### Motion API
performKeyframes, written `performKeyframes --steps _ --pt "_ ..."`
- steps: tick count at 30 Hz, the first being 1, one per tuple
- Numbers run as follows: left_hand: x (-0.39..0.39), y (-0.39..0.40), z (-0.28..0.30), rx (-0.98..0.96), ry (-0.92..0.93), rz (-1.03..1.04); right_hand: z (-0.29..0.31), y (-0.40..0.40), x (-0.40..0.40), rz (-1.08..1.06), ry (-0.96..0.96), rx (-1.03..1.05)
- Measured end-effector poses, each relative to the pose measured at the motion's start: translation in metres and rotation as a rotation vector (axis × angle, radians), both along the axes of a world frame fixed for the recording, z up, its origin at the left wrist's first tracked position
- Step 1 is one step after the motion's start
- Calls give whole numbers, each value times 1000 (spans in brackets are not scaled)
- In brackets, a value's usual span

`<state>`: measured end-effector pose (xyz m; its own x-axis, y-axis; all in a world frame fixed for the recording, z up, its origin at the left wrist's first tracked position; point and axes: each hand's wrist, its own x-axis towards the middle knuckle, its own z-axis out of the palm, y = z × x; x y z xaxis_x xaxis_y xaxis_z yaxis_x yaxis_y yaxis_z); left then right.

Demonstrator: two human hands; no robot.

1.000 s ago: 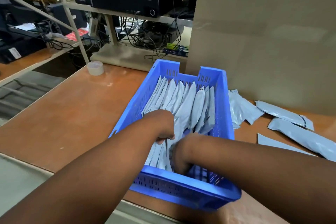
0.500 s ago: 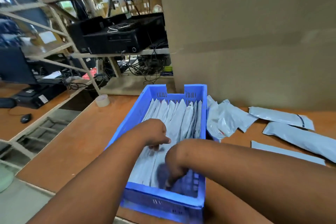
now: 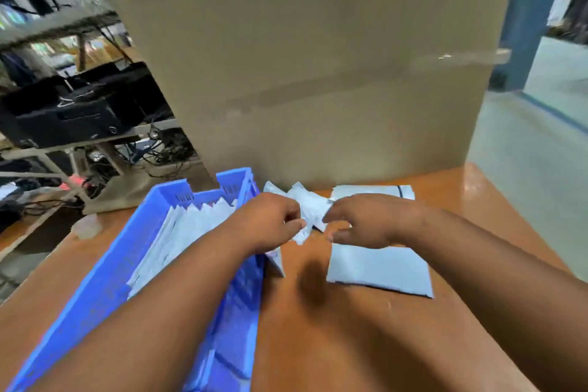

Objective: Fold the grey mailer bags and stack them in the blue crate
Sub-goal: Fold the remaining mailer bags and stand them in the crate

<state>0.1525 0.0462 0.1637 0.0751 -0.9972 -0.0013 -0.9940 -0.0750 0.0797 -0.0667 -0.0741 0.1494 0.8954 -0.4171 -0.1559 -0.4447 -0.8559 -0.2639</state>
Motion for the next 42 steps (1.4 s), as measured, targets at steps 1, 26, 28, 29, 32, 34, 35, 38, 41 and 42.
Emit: performKeyframes --steps 1,26,28,29,32,34,35,38,41,42 --pt "-18 -15 -14 20 27 -22 -17 -10 -23 -60 8 -3" --pt "-160 80 -221 19 21 -235 -202 101 -158 -284 -266 -72" --pt "-168 83 -217 11 36 -195 -200 106 -152 -363 -250 -79" --pt "-173 81 -215 5 42 -162 -201 106 -149 -410 -229 -88" --pt "-190 68 -217 16 32 -121 -210 98 -142 -468 -55 -84" --pt "-197 62 -223 60 -3 -135 -217 95 -141 -451 1 -65" --pt "-199 61 -225 82 -13 -130 -218 95 -141 -440 -2 -65" --pt "-202 62 -229 106 -21 -94 -217 93 -140 -416 -8 -93" --pt "-209 60 -230 108 3 -24 -218 83 -141 -351 -18 -108" --pt "-211 61 -230 105 11 3 -218 79 -141 -325 -21 -107"
